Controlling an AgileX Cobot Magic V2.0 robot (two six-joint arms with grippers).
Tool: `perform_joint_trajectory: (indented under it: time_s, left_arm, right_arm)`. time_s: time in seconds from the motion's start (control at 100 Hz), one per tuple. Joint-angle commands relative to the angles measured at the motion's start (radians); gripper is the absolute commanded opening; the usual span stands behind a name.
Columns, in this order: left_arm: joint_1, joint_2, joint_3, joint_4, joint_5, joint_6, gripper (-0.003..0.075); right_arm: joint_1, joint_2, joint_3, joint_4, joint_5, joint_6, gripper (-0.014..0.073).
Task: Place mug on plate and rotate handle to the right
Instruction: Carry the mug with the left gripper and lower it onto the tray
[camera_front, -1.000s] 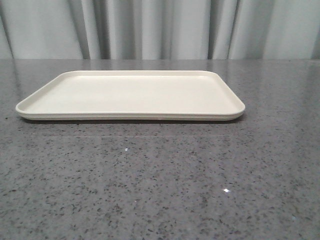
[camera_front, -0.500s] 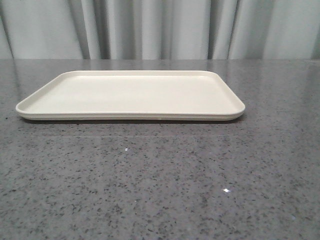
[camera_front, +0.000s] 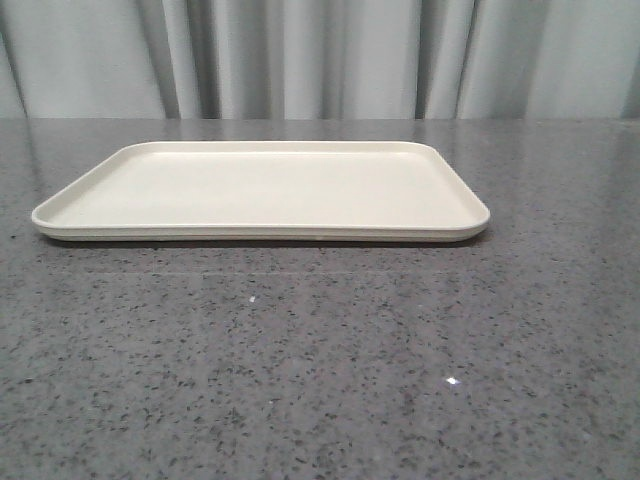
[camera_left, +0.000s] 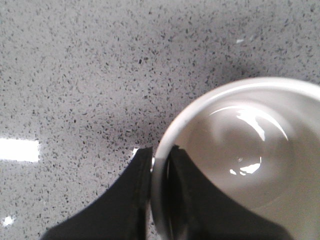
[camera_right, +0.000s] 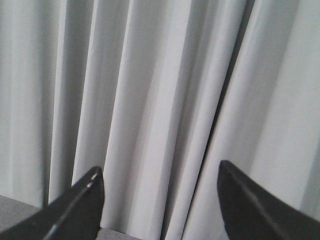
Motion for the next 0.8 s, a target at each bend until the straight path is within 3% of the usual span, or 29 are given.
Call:
perform_joint_trajectory:
  time_s: [0.0,0.3,0.79]
  left_arm:
    - [-0.003,0.001,0.023,0.011,-0.030,-0.001,-0.0020]
    - [-0.003,-0.003,-0.081,-0.041,0.001,0.052,-0.0019]
    - [-0.003,0.005,-0.566,-0.211,0.160,0.182,-0.0020]
  right_arm:
    - [0.003,0.007,-0.029,0.018,-0.021,-0.006,0.0487]
    - [0.003,0.007,-0.029,0.018,-0.023,-0.006,0.0487]
    - [0.003,0.007,-0.029,0.020,-0.022,-0.006,0.0487]
